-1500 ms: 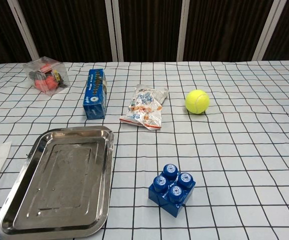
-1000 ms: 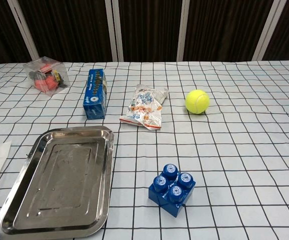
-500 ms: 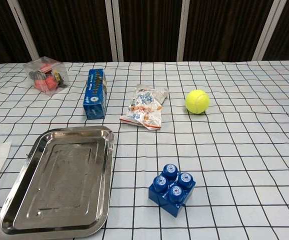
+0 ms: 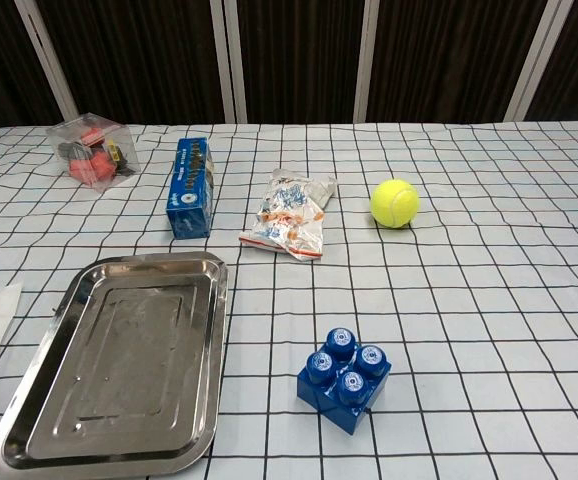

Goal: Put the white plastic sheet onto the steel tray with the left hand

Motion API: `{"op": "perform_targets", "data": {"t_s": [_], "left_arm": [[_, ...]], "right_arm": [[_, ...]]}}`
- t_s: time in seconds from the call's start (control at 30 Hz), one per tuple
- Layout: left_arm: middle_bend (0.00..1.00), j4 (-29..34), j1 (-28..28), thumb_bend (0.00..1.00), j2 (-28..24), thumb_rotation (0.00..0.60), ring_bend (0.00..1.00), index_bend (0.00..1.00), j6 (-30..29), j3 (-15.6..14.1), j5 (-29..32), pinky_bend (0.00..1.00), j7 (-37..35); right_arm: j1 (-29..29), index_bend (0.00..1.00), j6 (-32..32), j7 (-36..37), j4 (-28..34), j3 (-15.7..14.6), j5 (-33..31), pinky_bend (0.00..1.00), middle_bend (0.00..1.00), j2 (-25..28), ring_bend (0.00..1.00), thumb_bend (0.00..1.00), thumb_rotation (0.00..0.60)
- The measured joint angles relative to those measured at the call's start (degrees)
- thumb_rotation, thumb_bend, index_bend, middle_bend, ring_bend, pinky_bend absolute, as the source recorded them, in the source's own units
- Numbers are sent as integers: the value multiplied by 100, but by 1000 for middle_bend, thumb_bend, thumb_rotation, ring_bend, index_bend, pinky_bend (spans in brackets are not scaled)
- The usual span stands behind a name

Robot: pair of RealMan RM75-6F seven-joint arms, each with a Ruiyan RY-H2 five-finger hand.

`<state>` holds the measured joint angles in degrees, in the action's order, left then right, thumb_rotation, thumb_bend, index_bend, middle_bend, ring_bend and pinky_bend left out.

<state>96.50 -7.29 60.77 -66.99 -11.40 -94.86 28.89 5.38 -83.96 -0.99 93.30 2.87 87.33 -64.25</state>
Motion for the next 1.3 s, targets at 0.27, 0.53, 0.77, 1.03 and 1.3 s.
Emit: {"op": "perform_targets", "data": {"t_s": [0.27, 0.53, 0.77, 1.03, 1.3], "left_arm": [[0, -100, -48, 70, 76, 600, 0, 403, 18, 141, 151, 0, 708], [0, -446, -137, 70, 430, 600, 0, 402, 4, 254, 59, 0, 928], [0, -345, -238, 70, 529, 600, 0, 398, 299, 273, 307, 0, 795], [0, -199, -267, 70, 496, 600, 0, 388, 315, 191, 275, 0, 815], [0, -185, -258, 70, 494, 600, 0, 373, 357, 76, 251, 0, 1039]], "right_arm": [[1, 0, 11, -7, 8, 2, -15, 0, 0, -11, 0, 314, 600], [-2, 0, 11, -24, 28, 17, -46, 0, 0, -23, 0, 313, 600], [-7, 0, -20, -23, 15, 31, -43, 0, 0, -39, 0, 313, 600], [-13, 0, -33, -2, 7, 37, -40, 0, 0, -42, 0, 313, 600], [-16, 0, -35, 12, 23, 46, -56, 0, 0, -44, 0, 313, 600]]}}
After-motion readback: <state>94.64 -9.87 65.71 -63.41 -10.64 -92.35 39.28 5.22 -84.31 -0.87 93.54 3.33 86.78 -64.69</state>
